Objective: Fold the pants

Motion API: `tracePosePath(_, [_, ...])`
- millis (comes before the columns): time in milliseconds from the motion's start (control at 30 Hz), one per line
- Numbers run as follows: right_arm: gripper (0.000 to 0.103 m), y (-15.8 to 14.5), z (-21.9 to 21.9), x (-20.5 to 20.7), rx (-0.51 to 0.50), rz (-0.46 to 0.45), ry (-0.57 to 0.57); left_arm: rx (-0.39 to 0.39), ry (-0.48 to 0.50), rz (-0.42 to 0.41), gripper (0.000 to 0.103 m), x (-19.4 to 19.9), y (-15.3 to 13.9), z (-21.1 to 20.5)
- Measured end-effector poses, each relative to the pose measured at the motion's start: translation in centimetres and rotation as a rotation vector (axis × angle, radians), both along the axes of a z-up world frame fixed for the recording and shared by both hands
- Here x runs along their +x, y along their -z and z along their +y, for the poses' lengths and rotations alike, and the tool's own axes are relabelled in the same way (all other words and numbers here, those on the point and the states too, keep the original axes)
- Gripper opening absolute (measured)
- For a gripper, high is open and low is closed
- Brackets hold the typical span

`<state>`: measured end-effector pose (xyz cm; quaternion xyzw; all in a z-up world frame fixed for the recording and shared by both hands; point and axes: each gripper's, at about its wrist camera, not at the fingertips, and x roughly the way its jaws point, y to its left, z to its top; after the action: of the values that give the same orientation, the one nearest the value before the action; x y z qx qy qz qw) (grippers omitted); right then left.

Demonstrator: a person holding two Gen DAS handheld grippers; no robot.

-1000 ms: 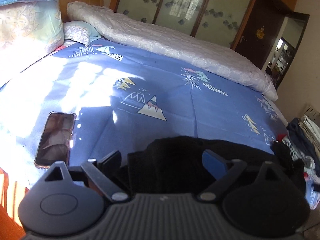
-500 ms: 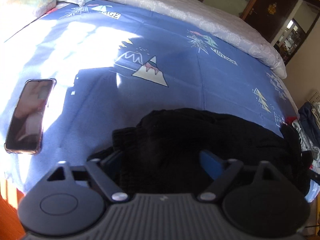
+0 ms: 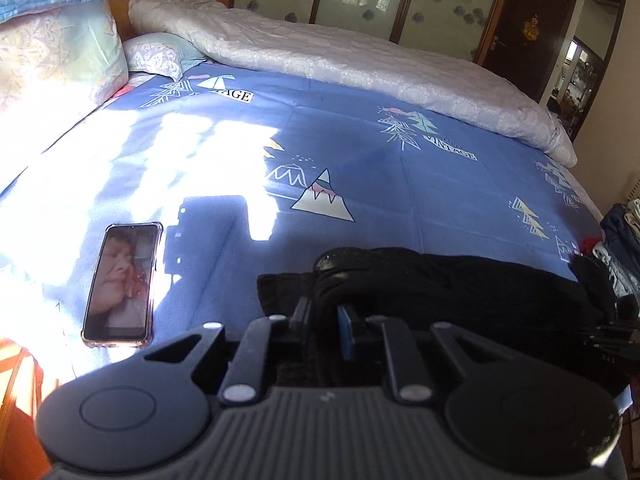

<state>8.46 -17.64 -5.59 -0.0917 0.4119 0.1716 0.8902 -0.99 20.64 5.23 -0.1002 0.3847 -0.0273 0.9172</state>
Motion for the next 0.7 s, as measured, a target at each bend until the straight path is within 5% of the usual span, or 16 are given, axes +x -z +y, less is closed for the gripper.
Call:
tracePosePath(167, [0.008,-5.1,-0.3,6.0,0.03,-0.158,0.113,0.058,0.029,-0.092,0.01,8.6,-4.2,-1.2])
tracePosePath(267, [0.008,-10.8,0.0,11.7,0.035,-0.323,0.223,0.057,0.026,-0.18,0.01,16.2,-10.1,-2.0])
tracePosePath(333, [0.008,-16.5,-0.9,14.2,0.133,-0.438,0.31,-0.001,-0.002,-0.27,0.008,19.7,-15.4,-1.6])
tracePosePath(433, [0.008,-24.6,-2.6,14.1,0.288,-0.634,0.364,-0.155,-0.035,-0.437,0.003,20.1,-21.4,0.1])
tracePosePath(500, [0.008,-27.2,-3.0,12.6,0.316,-0.722,0.349,-0.127,-0.066,-0.559,0.003,17.9,-23.2,1.1])
tracePosePath(600, [0.008,-26.0,-3.7,10.1,0.381,-0.716,0.271,-0.171,-0.054,-0.569,0.003,15.3,-21.6,3.3])
tracePosePath(700, [0.009,-20.2,-2.3,9.2,0.34,-0.562,0.139,-0.139,-0.081,-0.422,0.004,14.6,-15.7,4.2])
